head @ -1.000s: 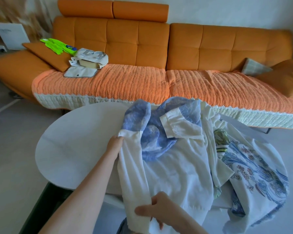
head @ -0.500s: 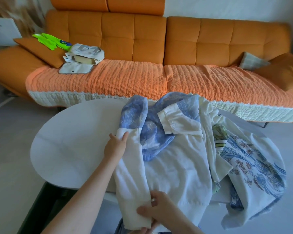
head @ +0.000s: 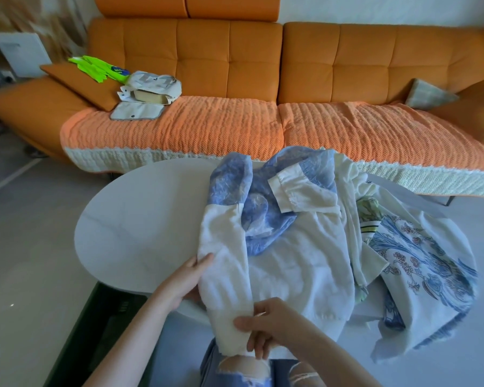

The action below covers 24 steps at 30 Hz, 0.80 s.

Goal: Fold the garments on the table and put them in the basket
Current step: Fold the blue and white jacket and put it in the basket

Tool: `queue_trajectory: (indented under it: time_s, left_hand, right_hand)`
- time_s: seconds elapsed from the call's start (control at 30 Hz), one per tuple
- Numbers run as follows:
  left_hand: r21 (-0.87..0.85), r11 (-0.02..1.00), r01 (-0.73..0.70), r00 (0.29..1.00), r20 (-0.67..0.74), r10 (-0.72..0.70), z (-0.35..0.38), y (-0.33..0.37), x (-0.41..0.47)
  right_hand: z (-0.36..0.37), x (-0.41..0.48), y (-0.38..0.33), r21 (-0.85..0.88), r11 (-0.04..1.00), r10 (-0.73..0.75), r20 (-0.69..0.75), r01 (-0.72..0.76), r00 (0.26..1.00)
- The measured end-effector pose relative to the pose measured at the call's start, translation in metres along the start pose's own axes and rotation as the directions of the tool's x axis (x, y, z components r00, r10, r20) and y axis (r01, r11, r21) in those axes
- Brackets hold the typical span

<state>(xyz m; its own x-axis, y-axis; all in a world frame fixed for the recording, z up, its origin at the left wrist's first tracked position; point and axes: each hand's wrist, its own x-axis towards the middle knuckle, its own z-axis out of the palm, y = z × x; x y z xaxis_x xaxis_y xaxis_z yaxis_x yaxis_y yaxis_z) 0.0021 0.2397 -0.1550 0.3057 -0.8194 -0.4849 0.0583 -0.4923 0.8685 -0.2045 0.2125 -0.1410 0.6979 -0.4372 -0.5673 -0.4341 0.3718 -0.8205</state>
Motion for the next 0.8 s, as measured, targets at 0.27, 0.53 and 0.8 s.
queue_trajectory:
  time_s: [0.27, 0.53, 0.8]
  left_hand:
    - [0.161, 0.985, 0.06, 0.998, 0.026, -0.065, 0.006, -0.02, -0.031]
    - [0.482, 0.871, -0.096, 0.937, -0.253, 0.243, 0.027, -0.037, -0.029]
    - [0.635, 0.767, 0.092, 0.972, -0.223, 0.068, 0.025, -0.042, -0.032]
  right_hand:
    - [-0.038, -0.007, 0.009, -0.336, 0.941, -0.108, -0.41, -0.04, 0.906]
    - [-0.122, -0.035, 0.036, -0.367, 0.929, -0.271, -0.754, -0.041, 0.598]
    - [-0.138, -0.039, 0.034, -0.138, 0.99, -0.119, -0.711, 0.029, 0.693]
